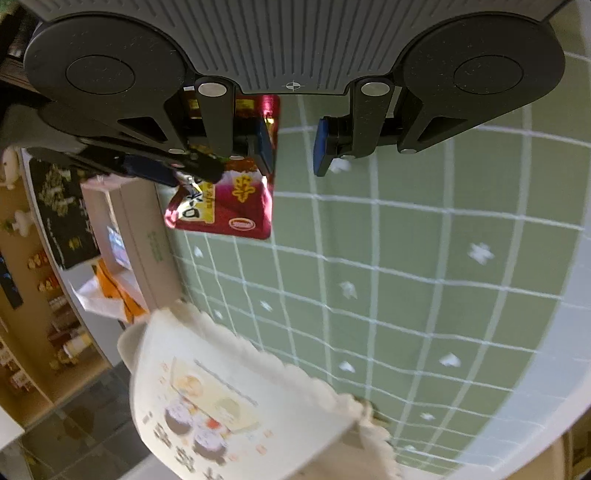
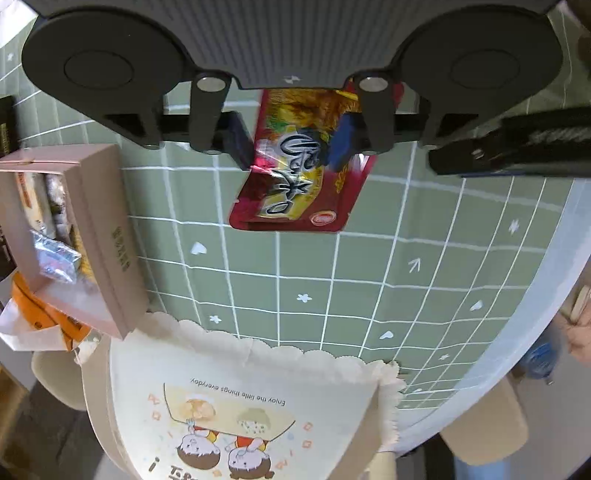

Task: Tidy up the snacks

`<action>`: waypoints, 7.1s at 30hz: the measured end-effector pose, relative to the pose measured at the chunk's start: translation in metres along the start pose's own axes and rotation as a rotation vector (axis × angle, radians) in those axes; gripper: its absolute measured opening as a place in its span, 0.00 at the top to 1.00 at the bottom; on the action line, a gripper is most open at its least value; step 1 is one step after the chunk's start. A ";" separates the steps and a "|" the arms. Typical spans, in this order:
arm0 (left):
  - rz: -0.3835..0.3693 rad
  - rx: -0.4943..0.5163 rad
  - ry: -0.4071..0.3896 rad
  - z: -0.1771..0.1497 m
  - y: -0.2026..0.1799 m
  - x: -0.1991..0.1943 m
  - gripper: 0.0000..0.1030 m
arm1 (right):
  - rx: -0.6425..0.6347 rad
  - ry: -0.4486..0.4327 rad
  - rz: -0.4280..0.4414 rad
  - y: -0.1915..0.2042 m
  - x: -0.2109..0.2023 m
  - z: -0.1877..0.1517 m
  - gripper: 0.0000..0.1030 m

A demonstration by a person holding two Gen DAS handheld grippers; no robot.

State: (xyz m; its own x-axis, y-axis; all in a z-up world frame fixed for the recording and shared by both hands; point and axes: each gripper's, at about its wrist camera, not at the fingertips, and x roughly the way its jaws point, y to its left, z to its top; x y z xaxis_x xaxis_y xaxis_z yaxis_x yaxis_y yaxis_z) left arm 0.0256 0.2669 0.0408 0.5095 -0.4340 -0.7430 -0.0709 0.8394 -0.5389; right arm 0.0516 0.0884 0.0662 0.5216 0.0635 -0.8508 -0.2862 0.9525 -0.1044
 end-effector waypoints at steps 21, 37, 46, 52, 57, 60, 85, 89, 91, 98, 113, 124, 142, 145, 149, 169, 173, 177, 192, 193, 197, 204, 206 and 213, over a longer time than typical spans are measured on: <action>0.071 -0.047 0.046 -0.050 -0.019 -0.007 0.73 | 0.284 0.000 -0.022 -0.029 0.030 -0.040 0.06; -0.002 0.035 0.105 -0.044 -0.031 0.002 0.73 | 0.173 -0.007 0.029 -0.043 0.001 -0.052 0.45; 0.020 0.107 0.133 -0.058 -0.072 0.020 0.73 | 0.133 -0.084 0.023 -0.093 -0.042 -0.068 0.98; 0.033 0.086 0.069 -0.051 -0.075 0.021 0.73 | 0.164 -0.098 0.063 -0.117 -0.052 -0.084 0.35; -0.050 0.040 0.062 -0.030 -0.060 0.035 0.73 | 0.172 -0.128 0.012 -0.130 -0.062 -0.107 0.34; -0.097 0.018 0.073 -0.020 -0.050 0.046 0.73 | 0.182 -0.113 0.010 -0.133 -0.057 -0.117 0.38; -0.185 0.319 0.232 -0.027 -0.148 0.114 0.68 | 0.116 -0.085 0.080 -0.120 -0.031 -0.129 0.75; -0.171 0.321 0.229 -0.032 -0.156 0.103 0.76 | 0.137 -0.136 0.037 -0.133 -0.052 -0.138 0.25; -0.151 0.325 0.211 -0.039 -0.160 0.091 0.76 | 0.147 -0.159 -0.036 -0.140 -0.057 -0.144 0.19; -0.048 0.366 0.209 -0.068 -0.171 0.061 0.76 | 0.153 -0.085 -0.036 -0.165 -0.036 -0.141 0.19; -0.027 0.346 0.178 -0.077 -0.180 0.037 0.76 | 0.039 0.033 0.121 -0.168 -0.012 -0.111 0.72; -0.026 0.419 0.211 -0.087 -0.207 0.049 0.76 | 0.162 -0.073 0.145 -0.217 -0.071 -0.114 0.72; -0.301 0.298 -0.072 0.058 -0.303 0.074 0.75 | 0.318 -0.204 0.130 -0.261 -0.106 -0.124 0.72; -0.266 0.223 -0.087 0.081 -0.301 0.095 0.73 | 0.328 -0.198 0.127 -0.258 -0.104 -0.130 0.73; -0.247 0.198 -0.092 0.075 -0.282 0.097 0.73 | 0.368 -0.204 0.116 -0.265 -0.104 -0.138 0.73; -0.059 0.231 0.037 -0.077 -0.204 0.070 0.73 | 0.383 -0.208 0.252 -0.300 -0.050 0.041 0.70; -0.036 0.215 -0.004 -0.084 -0.199 0.064 0.73 | 0.319 -0.180 0.168 -0.292 -0.026 0.048 0.70; 0.024 0.265 -0.038 -0.090 -0.206 0.072 0.73 | 0.285 -0.169 0.100 -0.287 -0.022 0.025 0.69; 0.262 0.345 -0.229 -0.116 -0.198 0.114 0.73 | 0.145 -0.171 0.035 -0.228 0.005 -0.118 0.24; 0.253 0.356 -0.254 -0.117 -0.199 0.117 0.73 | 0.151 -0.163 0.036 -0.228 0.010 -0.121 0.24; 0.275 0.431 -0.324 -0.124 -0.207 0.130 0.72 | 0.180 -0.191 0.012 -0.232 0.018 -0.122 0.12; 0.316 0.524 -0.380 -0.134 -0.222 0.144 0.69 | 0.232 -0.248 -0.028 -0.245 0.029 -0.127 0.00; 0.299 0.513 -0.383 -0.131 -0.220 0.146 0.69 | 0.226 -0.276 -0.026 -0.246 0.031 -0.129 0.00; 0.287 0.513 -0.388 -0.129 -0.222 0.149 0.69 | 0.230 -0.344 -0.038 -0.243 0.030 -0.140 0.00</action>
State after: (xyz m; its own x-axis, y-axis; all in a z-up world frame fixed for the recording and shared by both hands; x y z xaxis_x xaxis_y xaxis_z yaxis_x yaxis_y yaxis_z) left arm 0.0067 -0.0261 -0.0018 0.8071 -0.1044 -0.5811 0.1166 0.9930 -0.0164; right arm 0.0245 -0.1831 -0.0058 0.7777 0.0855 -0.6228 -0.0948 0.9953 0.0183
